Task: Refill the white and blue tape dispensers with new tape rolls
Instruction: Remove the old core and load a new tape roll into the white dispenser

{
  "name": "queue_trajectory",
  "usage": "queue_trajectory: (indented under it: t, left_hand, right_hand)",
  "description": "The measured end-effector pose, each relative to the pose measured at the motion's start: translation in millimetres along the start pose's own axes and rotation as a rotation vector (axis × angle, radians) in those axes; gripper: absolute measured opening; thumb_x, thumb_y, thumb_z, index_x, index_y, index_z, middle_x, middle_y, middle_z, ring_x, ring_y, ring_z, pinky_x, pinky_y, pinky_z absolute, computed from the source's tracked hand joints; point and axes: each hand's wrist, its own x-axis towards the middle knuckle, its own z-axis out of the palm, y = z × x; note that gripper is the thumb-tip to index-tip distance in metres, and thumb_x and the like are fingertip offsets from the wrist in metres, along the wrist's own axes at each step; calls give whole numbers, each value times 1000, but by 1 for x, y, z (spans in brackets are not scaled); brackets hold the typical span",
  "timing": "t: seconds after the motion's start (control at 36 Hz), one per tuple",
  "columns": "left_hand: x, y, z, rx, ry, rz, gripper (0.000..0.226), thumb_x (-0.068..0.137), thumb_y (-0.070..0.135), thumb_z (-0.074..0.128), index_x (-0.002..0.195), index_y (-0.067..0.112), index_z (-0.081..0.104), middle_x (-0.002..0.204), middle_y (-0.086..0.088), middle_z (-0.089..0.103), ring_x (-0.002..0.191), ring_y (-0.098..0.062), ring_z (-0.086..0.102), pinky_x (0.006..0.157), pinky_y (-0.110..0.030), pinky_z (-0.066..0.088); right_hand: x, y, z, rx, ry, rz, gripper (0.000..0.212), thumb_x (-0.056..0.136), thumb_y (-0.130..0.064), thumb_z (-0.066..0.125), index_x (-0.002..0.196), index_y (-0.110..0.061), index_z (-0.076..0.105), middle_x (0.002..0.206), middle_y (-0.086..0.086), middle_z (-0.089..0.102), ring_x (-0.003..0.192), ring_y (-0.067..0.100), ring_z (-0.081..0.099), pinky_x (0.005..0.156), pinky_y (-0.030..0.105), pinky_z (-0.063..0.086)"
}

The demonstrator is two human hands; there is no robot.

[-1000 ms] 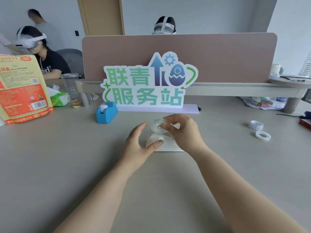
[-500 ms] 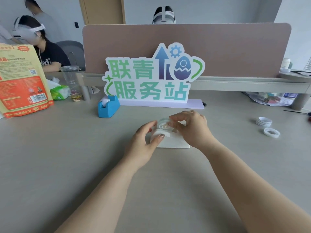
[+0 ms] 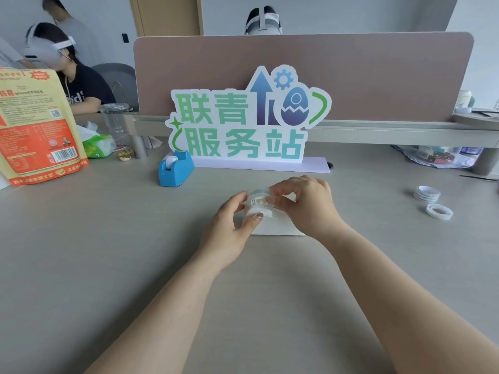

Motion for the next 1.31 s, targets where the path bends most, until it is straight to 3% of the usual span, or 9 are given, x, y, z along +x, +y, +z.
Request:
queue_trajectory:
  t: [0.11, 0.58, 0.81, 1.0, 1.17, 1.31]
  left_hand:
    - [1, -1, 0, 5, 2, 19, 44, 87, 36, 63, 128, 41, 47, 132, 20, 55, 124, 3, 47, 105, -33, 42]
    - [3, -2, 2, -73, 19, 52, 34, 93, 35, 55, 126, 36, 53, 128, 17, 60, 121, 0, 52, 107, -37, 41]
    - [2, 0, 3, -86, 24, 54, 39, 93, 35, 49, 131, 33, 53, 132, 16, 58, 122, -2, 52, 108, -34, 40]
    - [1, 9, 2, -118, 74, 39, 19, 96, 29, 52, 103, 46, 54, 109, 25, 61, 107, 3, 57, 95, -21, 42]
    - [2, 7, 4, -111, 118, 26, 27, 94, 26, 55, 120, 25, 62, 122, 5, 64, 110, -11, 60, 100, -32, 46]
    - [4, 10, 4, -84, 141, 5, 24, 94, 25, 56, 116, 21, 63, 117, 2, 65, 106, -15, 61, 96, -33, 48]
  right_hand:
    - [0, 4, -4, -6, 2, 3, 13, 82, -35, 68, 88, -27, 75, 96, -9, 74, 82, 10, 49, 94, 44, 42]
    - [0, 0, -5, 50, -90, 47, 15, 82, -39, 66, 88, -27, 73, 95, -14, 72, 91, 17, 61, 96, 45, 41]
    - [2, 6, -1, 4, -139, 57, 18, 89, -37, 59, 104, -31, 68, 102, -9, 69, 94, 18, 58, 95, 39, 37]
    - [2, 5, 2, -39, -167, 38, 17, 91, -29, 56, 105, -30, 65, 93, -13, 61, 98, 16, 55, 88, 32, 31]
    - [1, 2, 4, -53, -152, 6, 17, 91, -27, 55, 105, -30, 65, 98, -10, 66, 97, 15, 55, 89, 30, 29]
    - [-2, 3, 7, -62, -138, 13, 18, 91, -25, 55, 106, -25, 66, 100, -7, 68, 98, 18, 57, 95, 34, 34]
